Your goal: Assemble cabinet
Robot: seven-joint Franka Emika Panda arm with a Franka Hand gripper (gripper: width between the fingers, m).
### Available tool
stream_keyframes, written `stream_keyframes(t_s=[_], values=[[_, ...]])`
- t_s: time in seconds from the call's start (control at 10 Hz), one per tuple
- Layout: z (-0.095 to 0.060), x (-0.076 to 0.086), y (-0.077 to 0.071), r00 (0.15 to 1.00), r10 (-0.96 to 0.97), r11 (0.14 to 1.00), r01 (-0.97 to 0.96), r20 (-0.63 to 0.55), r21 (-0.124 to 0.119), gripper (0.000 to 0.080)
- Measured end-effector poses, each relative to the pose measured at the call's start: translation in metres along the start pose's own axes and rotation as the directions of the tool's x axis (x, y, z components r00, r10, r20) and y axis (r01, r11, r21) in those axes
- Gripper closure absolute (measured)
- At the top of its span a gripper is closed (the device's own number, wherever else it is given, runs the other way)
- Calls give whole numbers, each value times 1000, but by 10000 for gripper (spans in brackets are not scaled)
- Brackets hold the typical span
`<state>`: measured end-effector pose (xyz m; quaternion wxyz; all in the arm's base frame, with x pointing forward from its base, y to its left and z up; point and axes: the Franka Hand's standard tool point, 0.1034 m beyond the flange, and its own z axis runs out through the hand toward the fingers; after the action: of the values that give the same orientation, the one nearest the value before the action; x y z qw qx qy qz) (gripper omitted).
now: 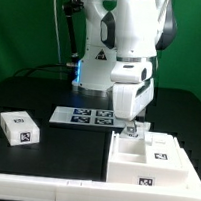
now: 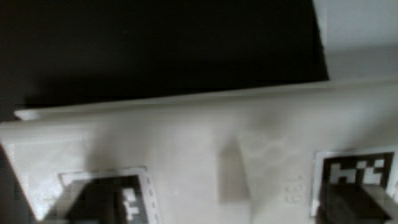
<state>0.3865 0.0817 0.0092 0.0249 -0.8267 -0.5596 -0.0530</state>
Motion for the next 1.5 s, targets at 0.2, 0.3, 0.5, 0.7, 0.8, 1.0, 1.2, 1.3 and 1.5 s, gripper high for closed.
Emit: stream_keyframes(t_s=[0.2,0.3,0.5,0.7,0.8,1.0,1.2,1.3,1.5], values=[[0,0,0,1000,0,1000,0,0,0,554],[0,0,0,1000,1,1000,-1,0,0,554],[0,0,0,1000,0,1000,0,0,0,731],[0,0,0,1000,0,1000,0,0,0,731],[0,0,0,1000,0,1000,0,0,0,731],[-7,-1,1,1000,-21,1000,20,18,10,731],[-27,0,10,998,-41,999,41,40,2,731],[-35,-1,14,998,-41,999,41,56,5,731],[-42,0,19,998,-38,999,38,56,-7,731]])
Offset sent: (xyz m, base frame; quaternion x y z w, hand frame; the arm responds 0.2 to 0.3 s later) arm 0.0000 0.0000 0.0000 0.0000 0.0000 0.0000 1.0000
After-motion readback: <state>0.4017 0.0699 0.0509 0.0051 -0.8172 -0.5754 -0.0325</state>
